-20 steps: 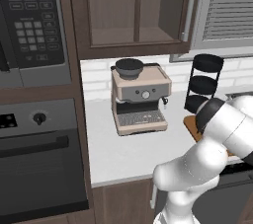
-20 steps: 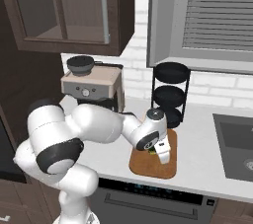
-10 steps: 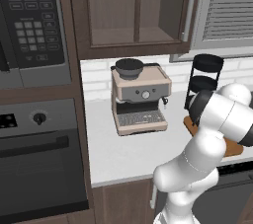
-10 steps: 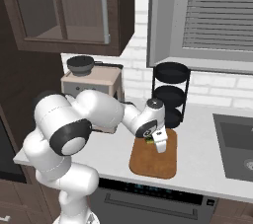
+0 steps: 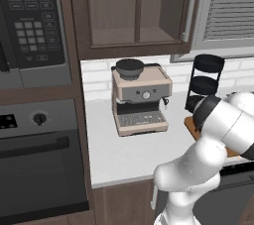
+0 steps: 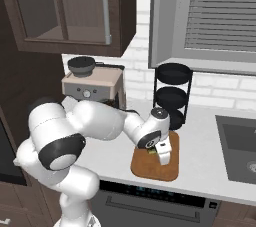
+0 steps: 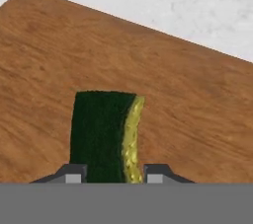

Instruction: Pick up the sponge from the counter and clean the cutting board by briefly scrubbing or pressing down on the cutting board. Once finished, release the sponge.

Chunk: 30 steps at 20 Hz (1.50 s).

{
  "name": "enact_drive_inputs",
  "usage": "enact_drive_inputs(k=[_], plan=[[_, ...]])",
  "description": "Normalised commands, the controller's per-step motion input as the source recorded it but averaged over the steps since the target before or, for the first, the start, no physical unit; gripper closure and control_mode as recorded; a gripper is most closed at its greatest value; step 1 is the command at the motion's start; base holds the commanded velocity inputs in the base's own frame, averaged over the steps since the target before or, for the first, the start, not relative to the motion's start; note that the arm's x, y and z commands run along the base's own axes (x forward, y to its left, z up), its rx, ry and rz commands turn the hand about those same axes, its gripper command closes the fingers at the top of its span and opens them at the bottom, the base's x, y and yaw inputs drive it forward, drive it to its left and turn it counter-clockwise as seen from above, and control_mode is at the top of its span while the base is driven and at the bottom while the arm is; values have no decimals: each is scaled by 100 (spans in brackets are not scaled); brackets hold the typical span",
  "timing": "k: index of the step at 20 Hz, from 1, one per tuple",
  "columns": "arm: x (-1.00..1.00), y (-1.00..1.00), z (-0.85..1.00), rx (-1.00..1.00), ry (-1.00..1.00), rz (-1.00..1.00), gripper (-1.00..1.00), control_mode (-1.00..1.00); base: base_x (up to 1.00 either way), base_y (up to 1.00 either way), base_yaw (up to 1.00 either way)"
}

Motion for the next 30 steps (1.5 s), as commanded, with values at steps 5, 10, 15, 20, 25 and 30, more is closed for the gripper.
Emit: enact_drive_inputs(k=[5, 10, 15, 20, 25, 30], plan=[[-100, -11, -11, 0, 2, 0, 100, -100, 0, 0, 0], [-87, 0, 0, 0, 12, 0, 100, -100, 0, 0, 0], [-48, 3, 0, 0, 5, 0, 100, -100, 0, 0, 0], [19, 13, 0, 0, 0, 0, 100, -100, 0, 0, 0], [62, 13, 1, 1, 0, 0, 100, -100, 0, 0, 0], [36, 1, 27, 3, 0, 0, 100, -100, 0, 0, 0]])
